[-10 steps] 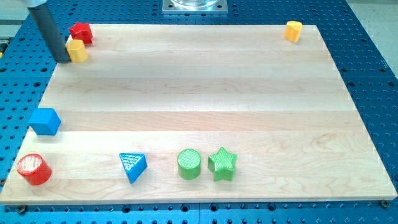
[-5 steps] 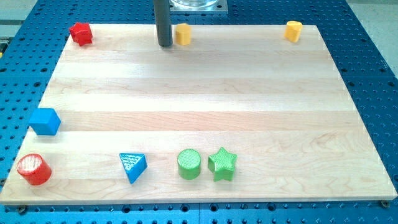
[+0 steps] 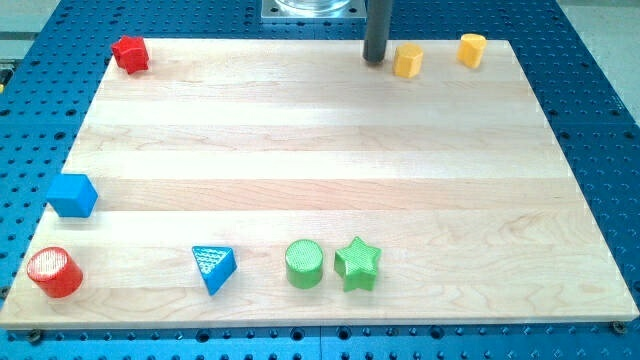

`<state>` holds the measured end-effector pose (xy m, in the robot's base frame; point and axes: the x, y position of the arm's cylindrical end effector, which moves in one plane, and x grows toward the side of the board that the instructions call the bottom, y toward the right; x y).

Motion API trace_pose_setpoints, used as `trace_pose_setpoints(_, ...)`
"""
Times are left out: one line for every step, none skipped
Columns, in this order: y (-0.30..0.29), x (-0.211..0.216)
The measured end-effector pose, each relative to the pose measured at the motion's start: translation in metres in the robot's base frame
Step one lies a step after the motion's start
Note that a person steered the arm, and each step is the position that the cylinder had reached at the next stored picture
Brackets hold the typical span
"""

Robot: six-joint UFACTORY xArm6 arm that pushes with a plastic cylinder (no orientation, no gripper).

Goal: Push the yellow hexagon into the yellow heart

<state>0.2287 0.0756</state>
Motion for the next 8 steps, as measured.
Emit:
trace_pose_setpoints(0.037, 0.004)
trace_pose_setpoints(0.015, 0.009)
trace_pose_setpoints(-0.004, 0.013)
trace_pose_setpoints(-0.004, 0.021)
trace_pose_setpoints(0.041, 0.021)
trace_pose_setpoints(0.026, 0.021)
trace_pose_setpoints(0.017, 0.033)
trace_pose_setpoints(0.048, 0.044)
